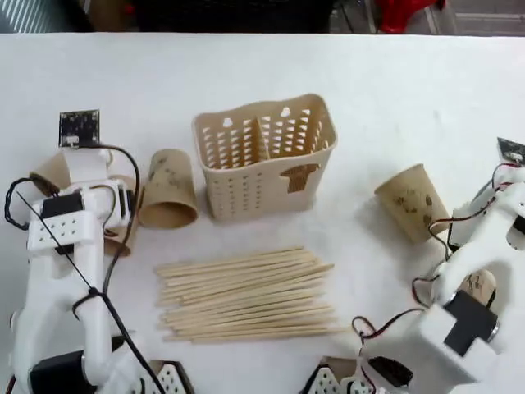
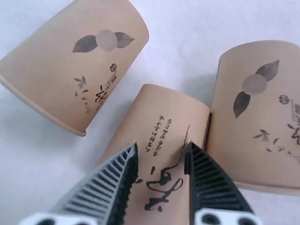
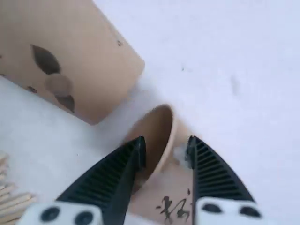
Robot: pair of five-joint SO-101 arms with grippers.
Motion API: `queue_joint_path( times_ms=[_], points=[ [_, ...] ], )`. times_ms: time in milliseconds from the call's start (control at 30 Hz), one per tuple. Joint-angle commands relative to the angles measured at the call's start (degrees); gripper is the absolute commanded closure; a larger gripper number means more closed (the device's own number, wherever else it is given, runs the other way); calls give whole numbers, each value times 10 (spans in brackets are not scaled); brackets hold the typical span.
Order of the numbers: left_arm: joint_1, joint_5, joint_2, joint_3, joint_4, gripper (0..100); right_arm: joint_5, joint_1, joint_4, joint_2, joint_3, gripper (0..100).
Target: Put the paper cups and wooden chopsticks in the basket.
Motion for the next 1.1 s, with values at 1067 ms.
queue_joint_path(
  times_ms=[1067],
  points=[
    [5,4,10,27,-13,826,-137,-235,180,-61,-29,839]
  ],
)
